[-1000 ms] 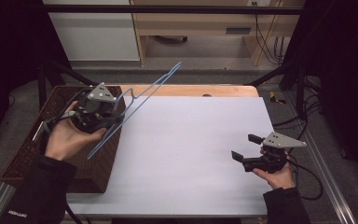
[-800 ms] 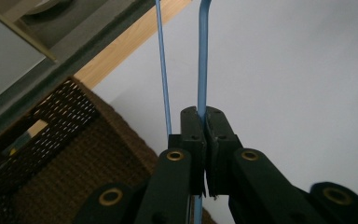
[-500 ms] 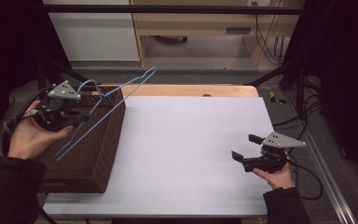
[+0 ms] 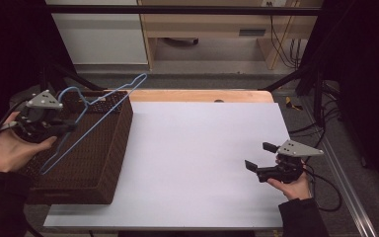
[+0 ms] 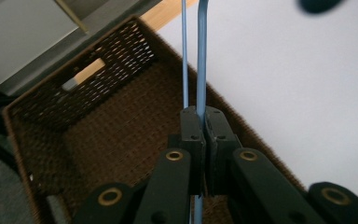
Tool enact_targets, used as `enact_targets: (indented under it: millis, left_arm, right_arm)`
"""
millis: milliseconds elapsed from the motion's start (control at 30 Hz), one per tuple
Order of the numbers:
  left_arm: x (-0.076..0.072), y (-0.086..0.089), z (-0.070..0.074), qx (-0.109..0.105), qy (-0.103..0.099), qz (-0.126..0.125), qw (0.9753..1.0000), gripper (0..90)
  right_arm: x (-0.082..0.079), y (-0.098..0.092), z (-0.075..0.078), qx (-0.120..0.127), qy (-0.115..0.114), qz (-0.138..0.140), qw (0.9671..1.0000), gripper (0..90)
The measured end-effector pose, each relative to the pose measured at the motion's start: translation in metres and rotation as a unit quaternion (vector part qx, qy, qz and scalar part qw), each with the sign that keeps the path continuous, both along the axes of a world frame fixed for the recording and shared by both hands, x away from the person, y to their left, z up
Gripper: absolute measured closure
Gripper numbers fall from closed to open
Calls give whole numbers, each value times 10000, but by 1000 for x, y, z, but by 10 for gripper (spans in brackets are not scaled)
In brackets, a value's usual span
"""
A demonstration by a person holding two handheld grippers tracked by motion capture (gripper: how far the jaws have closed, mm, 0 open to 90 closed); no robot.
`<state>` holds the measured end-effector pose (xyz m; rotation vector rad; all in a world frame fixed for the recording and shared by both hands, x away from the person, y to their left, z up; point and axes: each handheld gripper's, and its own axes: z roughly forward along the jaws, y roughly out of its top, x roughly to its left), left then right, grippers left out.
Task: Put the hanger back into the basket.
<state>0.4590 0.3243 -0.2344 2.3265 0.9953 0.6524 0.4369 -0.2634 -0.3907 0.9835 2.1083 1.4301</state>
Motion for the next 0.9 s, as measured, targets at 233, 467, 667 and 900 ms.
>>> enact_targets:
  millis: [233,467,667,900]
  left_arm:
    - [3,33,-13,40,44,357,9993,879]
    - [6,59,-36,132,243,720,9970,879]
    - [6,70,-57,207,361,779,9961,879]
    - [8,72,-72,274,368,727,9963,879]
  right_arm:
    - [0,1,-1,-22,10,13,10000,78]
    - [1,1,-1,-35,6,12,10000,78]
    - [1,1,-1,-35,13,14,10000,78]
    - [1,1,-1,-46,31,6,10000,77]
